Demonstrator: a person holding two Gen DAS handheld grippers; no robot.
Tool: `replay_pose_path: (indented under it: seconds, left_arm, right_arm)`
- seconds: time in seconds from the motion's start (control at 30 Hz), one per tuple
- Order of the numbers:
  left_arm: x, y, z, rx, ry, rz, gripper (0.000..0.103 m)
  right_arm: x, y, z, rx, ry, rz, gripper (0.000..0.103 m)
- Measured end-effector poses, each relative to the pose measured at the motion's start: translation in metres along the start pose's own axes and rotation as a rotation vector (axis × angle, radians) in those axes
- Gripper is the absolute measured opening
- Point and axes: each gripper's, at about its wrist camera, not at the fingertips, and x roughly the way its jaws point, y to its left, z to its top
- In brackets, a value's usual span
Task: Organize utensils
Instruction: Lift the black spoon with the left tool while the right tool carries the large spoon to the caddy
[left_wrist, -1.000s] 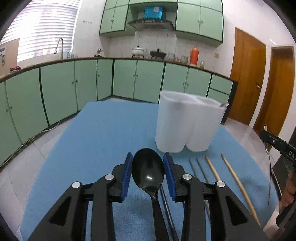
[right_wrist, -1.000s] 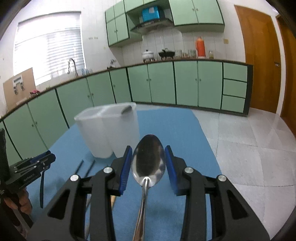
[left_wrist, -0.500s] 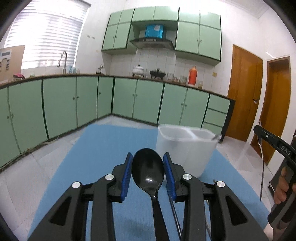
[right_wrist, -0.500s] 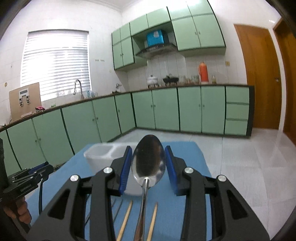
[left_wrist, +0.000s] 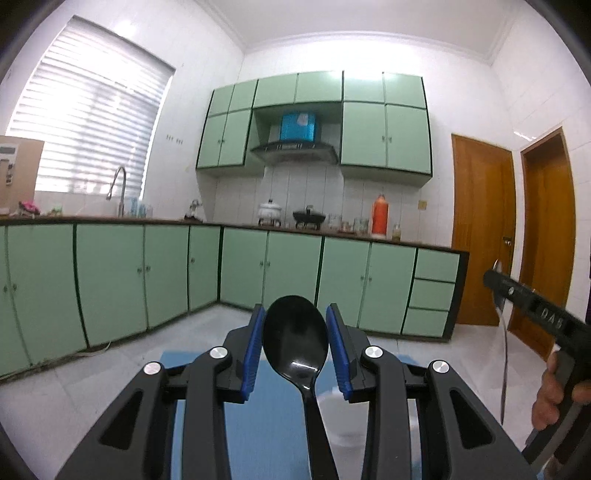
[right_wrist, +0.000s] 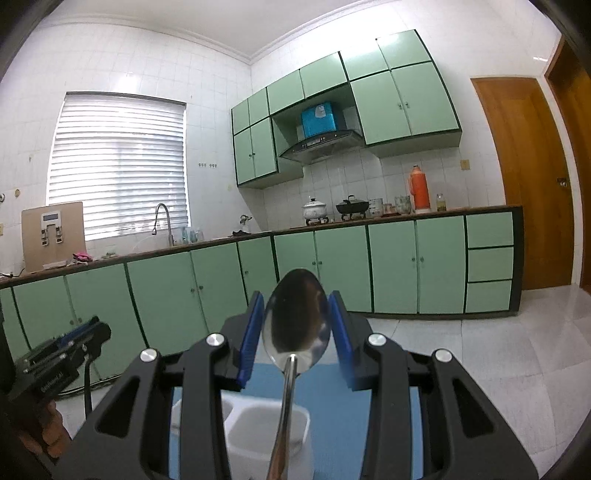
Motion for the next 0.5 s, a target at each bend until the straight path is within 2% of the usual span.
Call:
replay_pose_path:
  seconds: [0.27,0.5]
  left_arm:
    - [0.060,-0.003,0.004,-0.010,-0.031,-0.041,0.034]
    - [0.092,-0.008,-0.004,-0.005,-0.012,-0.080,0.034]
  right_arm:
    - [0.048,-0.013,-0.001,-0.014,-0.013,0.009,0.035]
    - [0.071,-0.013,-0.003,-0.038,-0.008,0.055,0.035]
